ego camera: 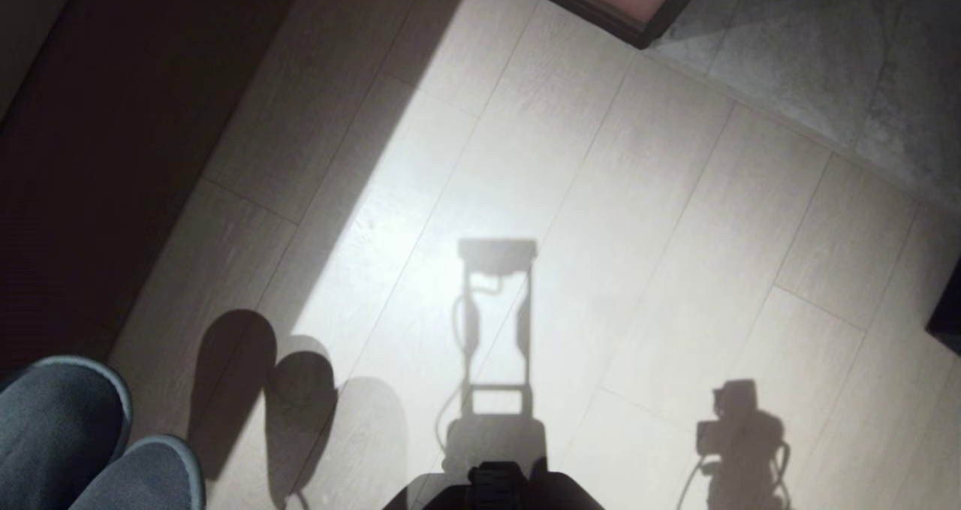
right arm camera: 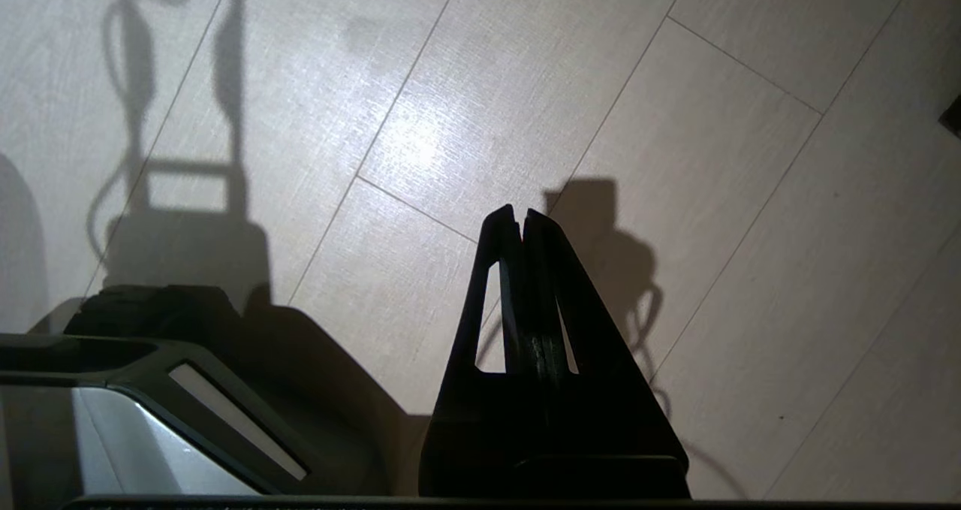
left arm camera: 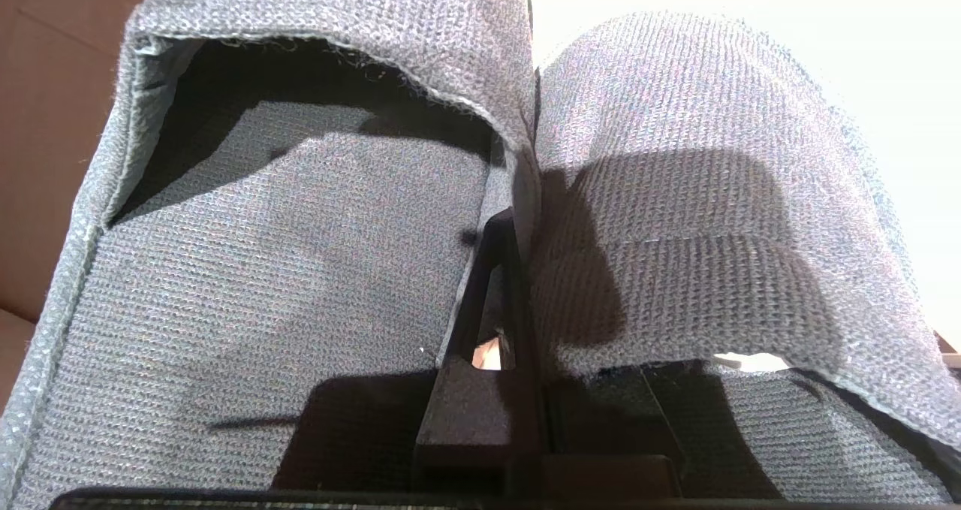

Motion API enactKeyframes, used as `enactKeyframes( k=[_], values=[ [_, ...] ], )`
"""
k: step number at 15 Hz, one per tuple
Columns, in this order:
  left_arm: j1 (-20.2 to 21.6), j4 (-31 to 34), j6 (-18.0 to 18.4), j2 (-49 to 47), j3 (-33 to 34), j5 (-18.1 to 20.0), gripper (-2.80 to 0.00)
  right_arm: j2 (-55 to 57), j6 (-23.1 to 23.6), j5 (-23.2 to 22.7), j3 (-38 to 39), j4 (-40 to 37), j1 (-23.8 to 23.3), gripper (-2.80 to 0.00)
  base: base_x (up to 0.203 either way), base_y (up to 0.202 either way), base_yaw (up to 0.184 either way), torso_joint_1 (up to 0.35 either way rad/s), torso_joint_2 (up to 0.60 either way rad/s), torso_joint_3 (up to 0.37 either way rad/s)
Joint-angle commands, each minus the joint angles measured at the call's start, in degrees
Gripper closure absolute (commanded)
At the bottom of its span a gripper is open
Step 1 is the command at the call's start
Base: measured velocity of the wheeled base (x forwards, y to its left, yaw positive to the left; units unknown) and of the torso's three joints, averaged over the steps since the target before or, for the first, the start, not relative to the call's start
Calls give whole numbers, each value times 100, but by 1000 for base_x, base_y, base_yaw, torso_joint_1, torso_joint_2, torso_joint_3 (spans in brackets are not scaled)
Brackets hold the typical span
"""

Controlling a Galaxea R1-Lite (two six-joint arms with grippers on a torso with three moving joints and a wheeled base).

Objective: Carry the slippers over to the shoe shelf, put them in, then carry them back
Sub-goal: Place the slippers into the shoe cabinet

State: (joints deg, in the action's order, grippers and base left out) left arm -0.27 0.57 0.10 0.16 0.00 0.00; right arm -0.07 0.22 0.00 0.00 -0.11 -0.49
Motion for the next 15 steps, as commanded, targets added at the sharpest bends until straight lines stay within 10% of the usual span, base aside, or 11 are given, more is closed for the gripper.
enactKeyframes(
  k=[1,15],
  values=[
    [0,-4,-1,-7,0,0,0,-10,4,0,0,2,4,0,0,0,0,-6,2,206],
    [0,-4,-19,-7,8,0,0,-10,4,0,0,2,4,0,0,0,0,2,2,203]
  ],
)
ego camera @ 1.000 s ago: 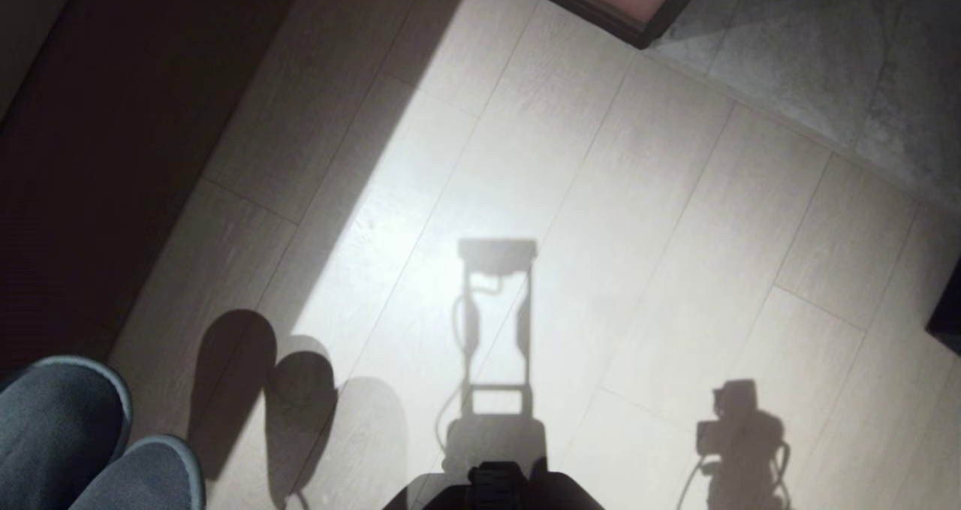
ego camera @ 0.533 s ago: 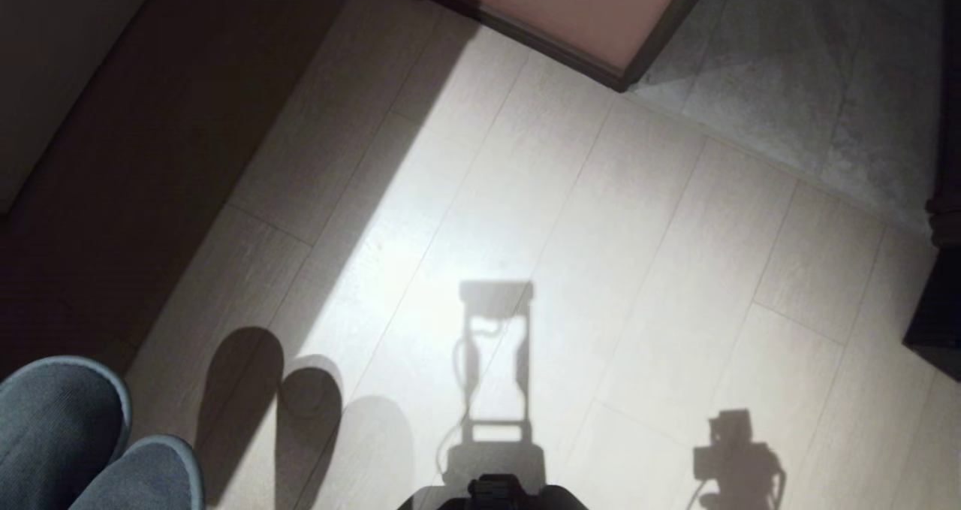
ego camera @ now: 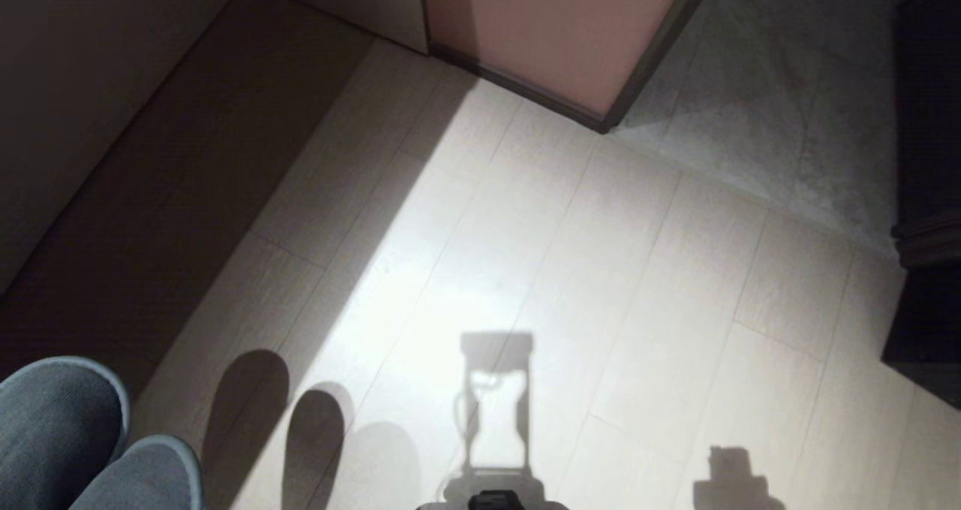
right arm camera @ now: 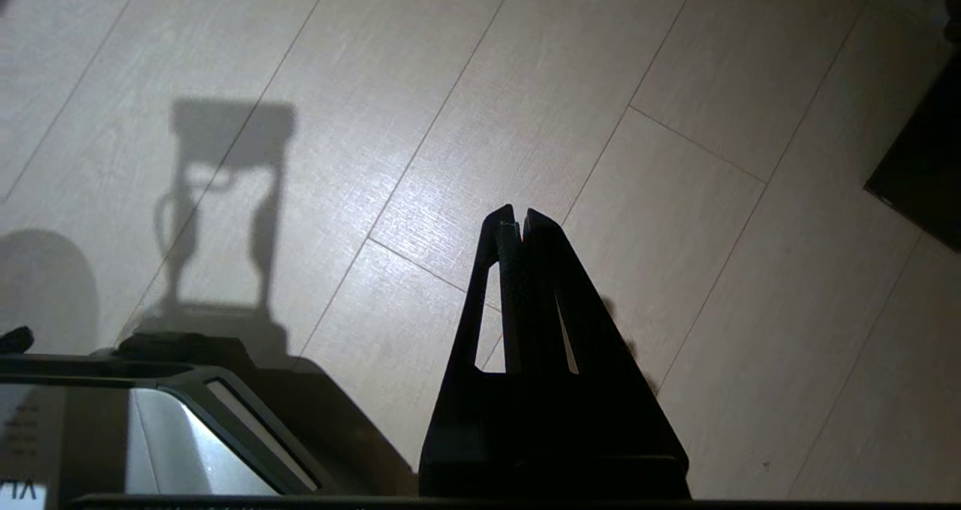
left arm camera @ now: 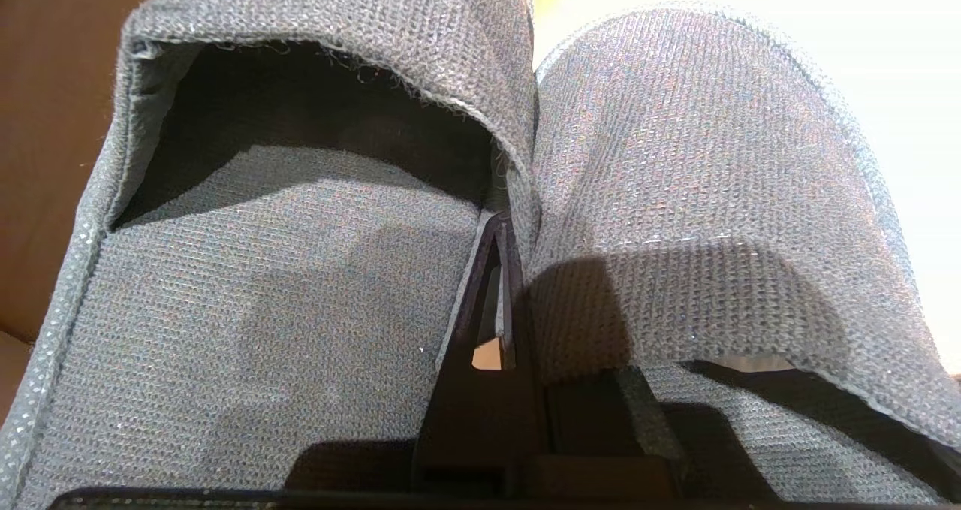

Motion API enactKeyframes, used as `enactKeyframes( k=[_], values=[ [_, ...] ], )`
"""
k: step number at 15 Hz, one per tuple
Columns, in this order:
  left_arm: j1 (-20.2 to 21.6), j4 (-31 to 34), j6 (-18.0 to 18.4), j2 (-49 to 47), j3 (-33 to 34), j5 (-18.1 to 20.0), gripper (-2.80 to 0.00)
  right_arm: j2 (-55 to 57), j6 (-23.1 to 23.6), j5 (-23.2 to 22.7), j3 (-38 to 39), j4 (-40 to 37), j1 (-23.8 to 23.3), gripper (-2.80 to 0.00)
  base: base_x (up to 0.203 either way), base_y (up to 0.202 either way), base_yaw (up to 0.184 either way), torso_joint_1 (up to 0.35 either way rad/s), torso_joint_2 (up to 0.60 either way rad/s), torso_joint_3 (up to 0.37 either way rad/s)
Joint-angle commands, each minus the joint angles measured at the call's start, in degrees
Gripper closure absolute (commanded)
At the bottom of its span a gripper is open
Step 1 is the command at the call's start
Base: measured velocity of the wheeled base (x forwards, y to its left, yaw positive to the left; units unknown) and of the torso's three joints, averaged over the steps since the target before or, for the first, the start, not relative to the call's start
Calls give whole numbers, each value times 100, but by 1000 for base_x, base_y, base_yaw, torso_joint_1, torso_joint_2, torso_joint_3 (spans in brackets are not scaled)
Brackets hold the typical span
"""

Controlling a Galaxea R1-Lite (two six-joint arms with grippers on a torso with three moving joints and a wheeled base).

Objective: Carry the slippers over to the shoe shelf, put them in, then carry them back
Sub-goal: Place the slippers into the shoe cabinet

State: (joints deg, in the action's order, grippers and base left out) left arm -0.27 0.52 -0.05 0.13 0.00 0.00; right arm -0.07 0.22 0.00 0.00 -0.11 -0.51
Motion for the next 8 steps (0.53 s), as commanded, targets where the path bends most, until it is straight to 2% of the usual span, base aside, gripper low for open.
enactKeyframes(
  k=[1,8],
  values=[
    [0,0,-4,-5,0,0,0,-10,4,0,0,2,-2,0,0,0,0,4,5,212],
    [5,0,-4,-10,0,0,0,-10,4,0,0,2,-2,0,0,0,0,1,1,198]
  ],
)
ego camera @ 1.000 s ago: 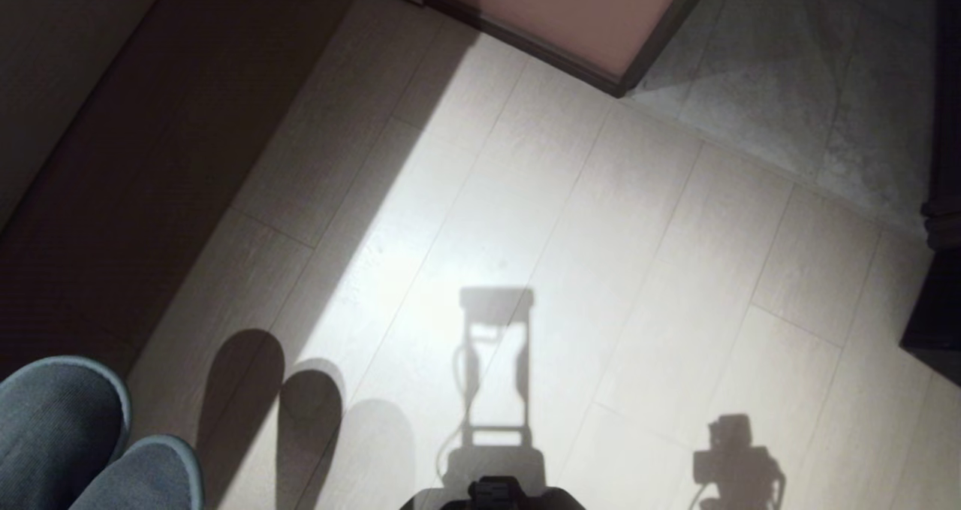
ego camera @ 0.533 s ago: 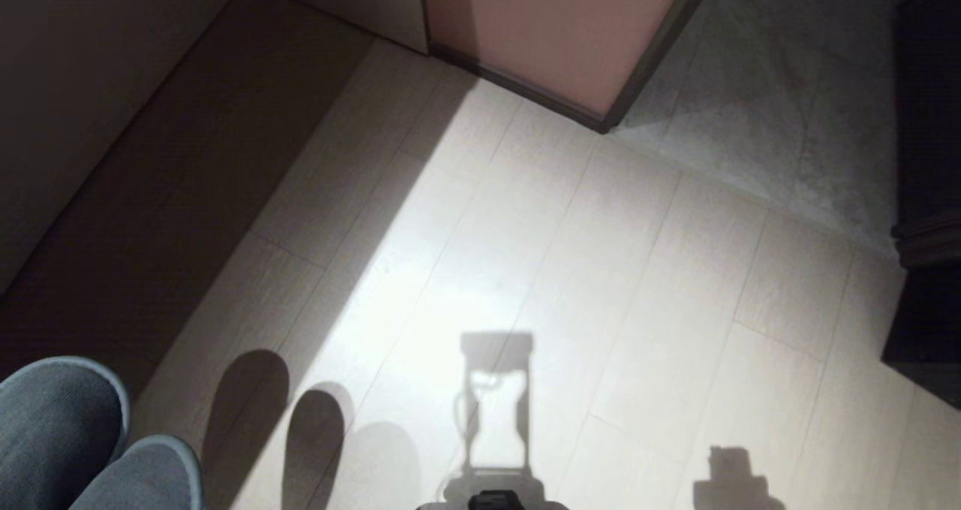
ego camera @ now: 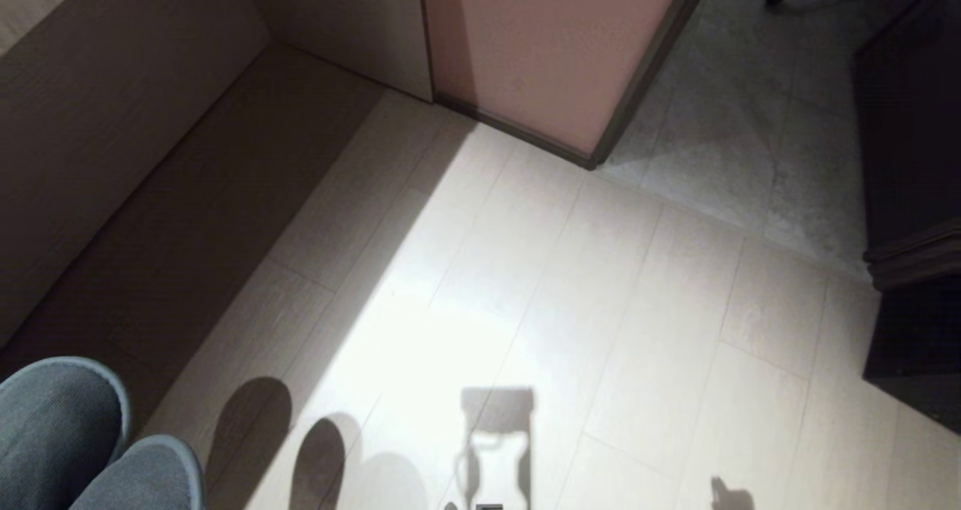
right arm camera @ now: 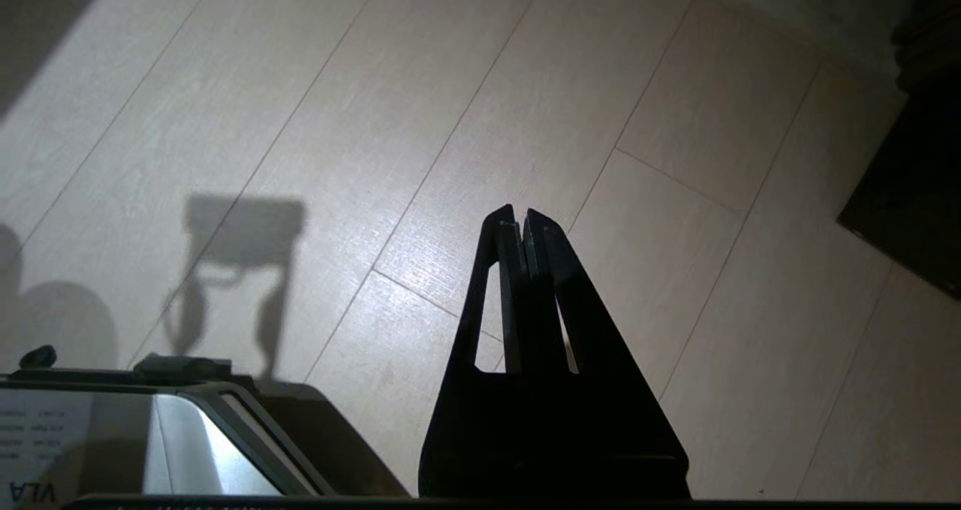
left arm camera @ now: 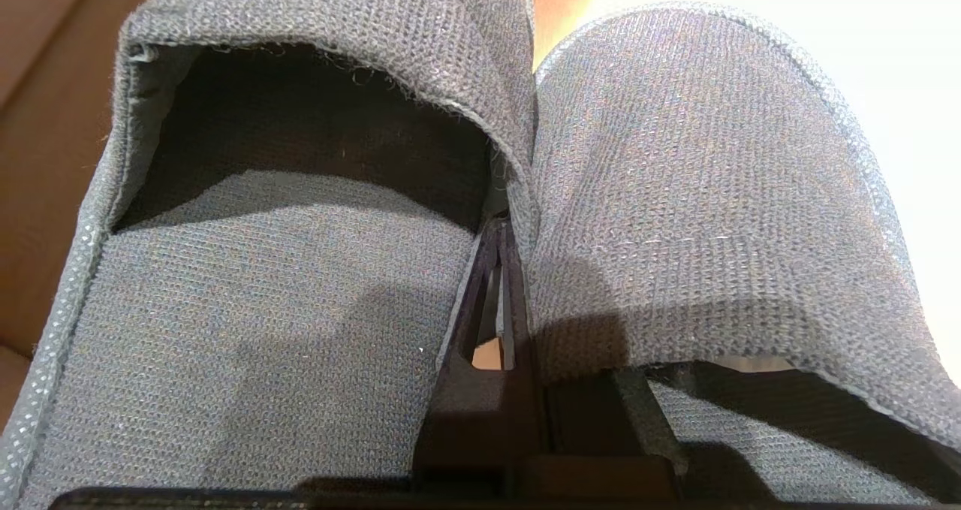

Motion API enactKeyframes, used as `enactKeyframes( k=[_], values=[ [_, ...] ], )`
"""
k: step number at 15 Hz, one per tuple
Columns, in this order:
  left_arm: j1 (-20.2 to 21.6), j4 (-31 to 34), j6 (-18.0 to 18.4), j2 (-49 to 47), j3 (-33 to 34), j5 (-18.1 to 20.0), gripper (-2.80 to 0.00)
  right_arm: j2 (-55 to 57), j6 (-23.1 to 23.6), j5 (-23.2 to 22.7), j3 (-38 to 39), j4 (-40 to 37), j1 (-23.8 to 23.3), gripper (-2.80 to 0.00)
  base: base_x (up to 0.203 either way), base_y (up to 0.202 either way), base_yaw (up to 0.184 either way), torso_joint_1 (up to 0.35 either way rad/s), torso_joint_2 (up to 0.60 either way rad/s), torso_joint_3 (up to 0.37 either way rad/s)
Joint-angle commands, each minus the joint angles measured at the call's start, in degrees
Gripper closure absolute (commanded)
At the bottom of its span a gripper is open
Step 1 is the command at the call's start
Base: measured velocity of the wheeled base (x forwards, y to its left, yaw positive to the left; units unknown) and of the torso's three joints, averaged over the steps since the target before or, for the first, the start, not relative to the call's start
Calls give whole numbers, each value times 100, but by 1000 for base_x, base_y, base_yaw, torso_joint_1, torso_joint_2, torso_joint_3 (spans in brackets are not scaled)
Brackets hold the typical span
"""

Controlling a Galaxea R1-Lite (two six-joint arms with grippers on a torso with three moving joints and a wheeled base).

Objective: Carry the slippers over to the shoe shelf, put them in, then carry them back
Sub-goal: Place the slippers into the shoe cabinet

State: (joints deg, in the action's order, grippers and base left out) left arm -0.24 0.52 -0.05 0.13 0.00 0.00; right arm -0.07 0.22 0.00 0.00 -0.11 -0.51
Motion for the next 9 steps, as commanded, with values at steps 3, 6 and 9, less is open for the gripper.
enactKeyframes(
  k=[3,6,9],
  values=[
    [-2,0,-4,-10,6,0,0,-10,4,0,0,2,7,0,0,0,0,5,1,200],
    [-2,0,-4,-13,9,0,0,-10,4,0,0,2,-2,0,0,0,0,3,2,207],
    [1,0,-21,-13,9,0,0,-10,-1,0,0,2,-2,0,0,0,0,1,1,202]
  ],
)
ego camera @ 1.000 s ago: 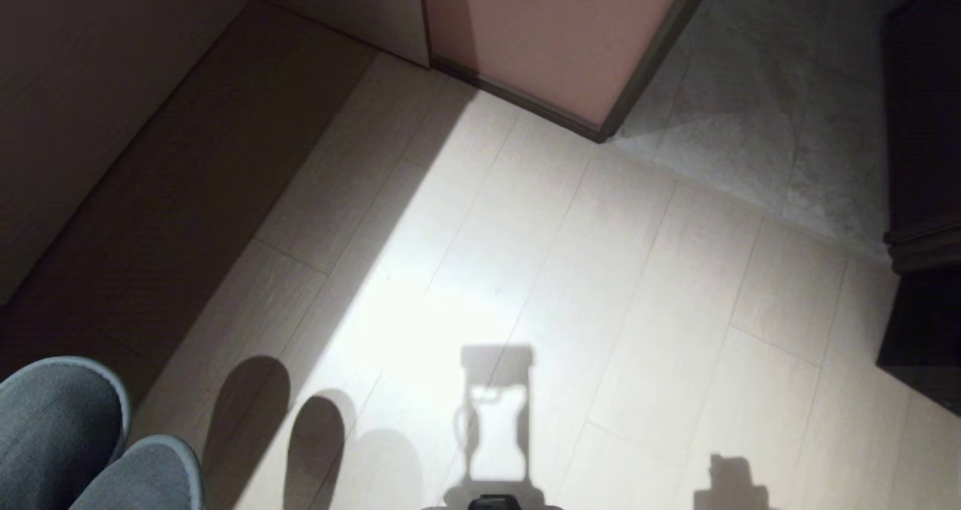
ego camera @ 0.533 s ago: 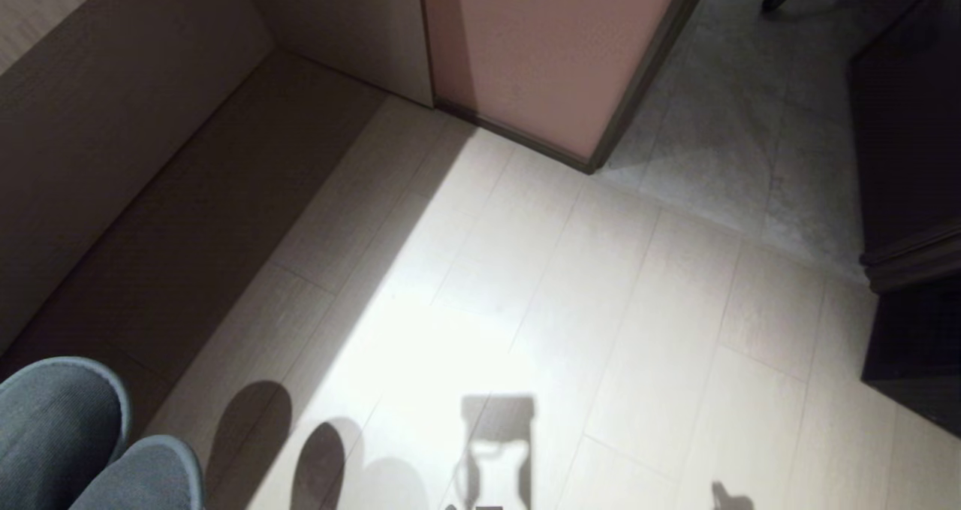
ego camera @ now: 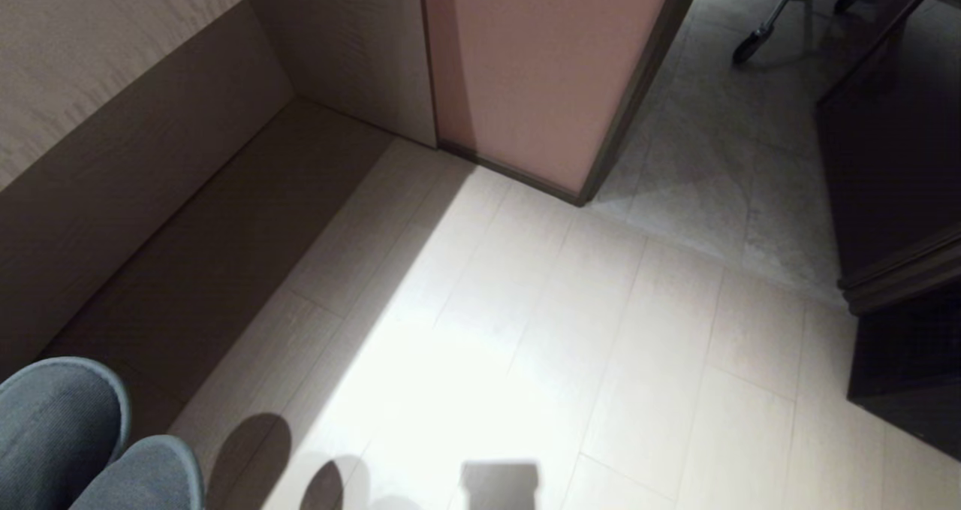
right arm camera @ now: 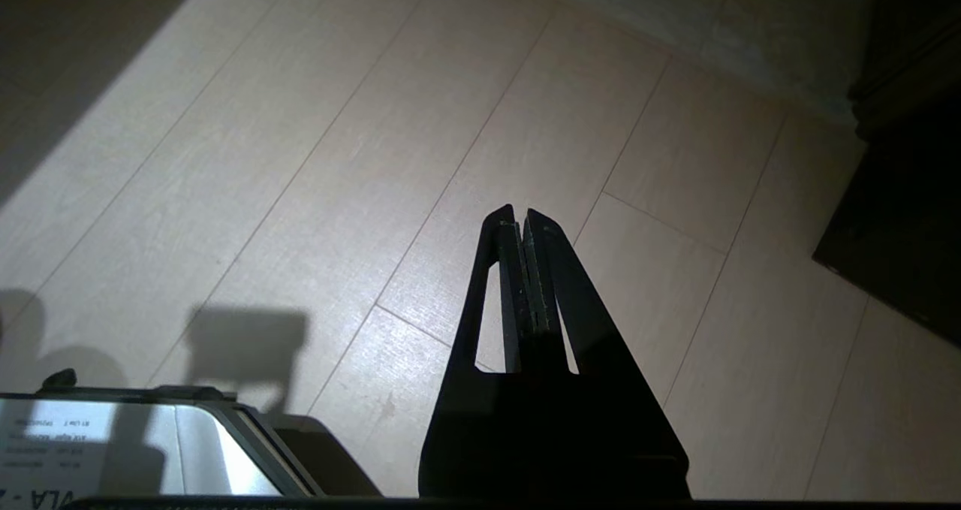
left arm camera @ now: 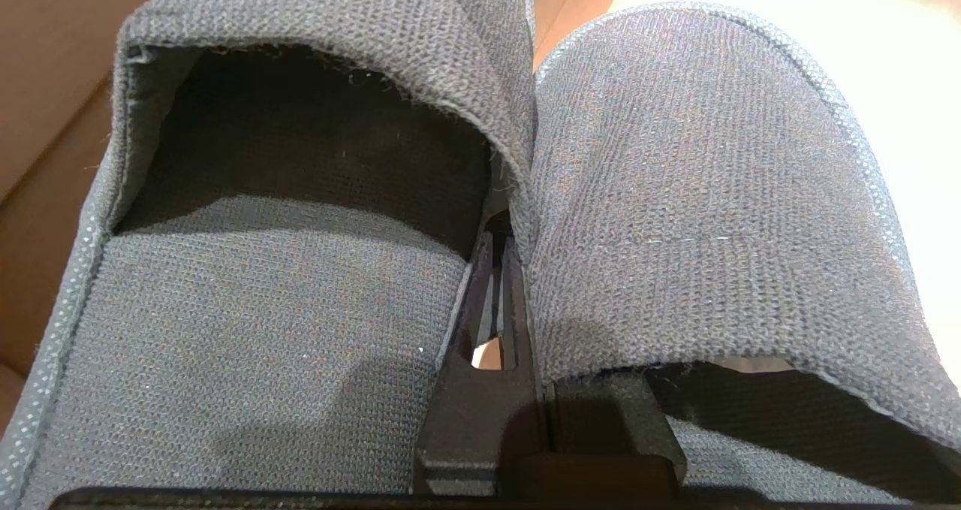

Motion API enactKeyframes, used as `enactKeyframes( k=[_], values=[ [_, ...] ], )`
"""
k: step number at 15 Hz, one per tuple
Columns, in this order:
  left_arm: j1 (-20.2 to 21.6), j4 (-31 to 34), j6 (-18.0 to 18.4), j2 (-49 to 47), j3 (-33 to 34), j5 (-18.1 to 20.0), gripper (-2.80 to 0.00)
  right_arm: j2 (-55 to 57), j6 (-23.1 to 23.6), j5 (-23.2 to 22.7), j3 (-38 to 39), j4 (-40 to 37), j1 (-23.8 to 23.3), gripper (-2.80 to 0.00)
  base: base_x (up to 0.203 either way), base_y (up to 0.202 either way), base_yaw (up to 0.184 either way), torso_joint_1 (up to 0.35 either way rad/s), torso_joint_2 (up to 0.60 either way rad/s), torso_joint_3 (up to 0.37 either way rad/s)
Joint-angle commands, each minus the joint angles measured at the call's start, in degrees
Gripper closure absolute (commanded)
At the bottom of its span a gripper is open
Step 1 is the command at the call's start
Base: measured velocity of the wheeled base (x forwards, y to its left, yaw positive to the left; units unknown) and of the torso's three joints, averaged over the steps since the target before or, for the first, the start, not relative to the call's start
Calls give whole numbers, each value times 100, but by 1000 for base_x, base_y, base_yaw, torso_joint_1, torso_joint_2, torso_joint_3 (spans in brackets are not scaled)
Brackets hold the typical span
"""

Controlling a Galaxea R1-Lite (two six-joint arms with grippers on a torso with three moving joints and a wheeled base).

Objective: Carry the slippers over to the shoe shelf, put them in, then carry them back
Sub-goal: Place the slippers into the shoe cabinet

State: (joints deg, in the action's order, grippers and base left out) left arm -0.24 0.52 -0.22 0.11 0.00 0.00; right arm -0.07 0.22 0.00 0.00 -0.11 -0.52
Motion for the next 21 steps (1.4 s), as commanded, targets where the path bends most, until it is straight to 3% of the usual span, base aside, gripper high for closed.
enactKeyframes(
  k=[1,21],
  values=[
    [-2,0,-4,-11,0,0,0,-10,5,0,0,2,0,0,0,0,0,2,2,203],
    [7,0,-4,-11,9,0,0,-10,-13,9,0,2,0,0,0,0,0,3,2,202]
  ],
)
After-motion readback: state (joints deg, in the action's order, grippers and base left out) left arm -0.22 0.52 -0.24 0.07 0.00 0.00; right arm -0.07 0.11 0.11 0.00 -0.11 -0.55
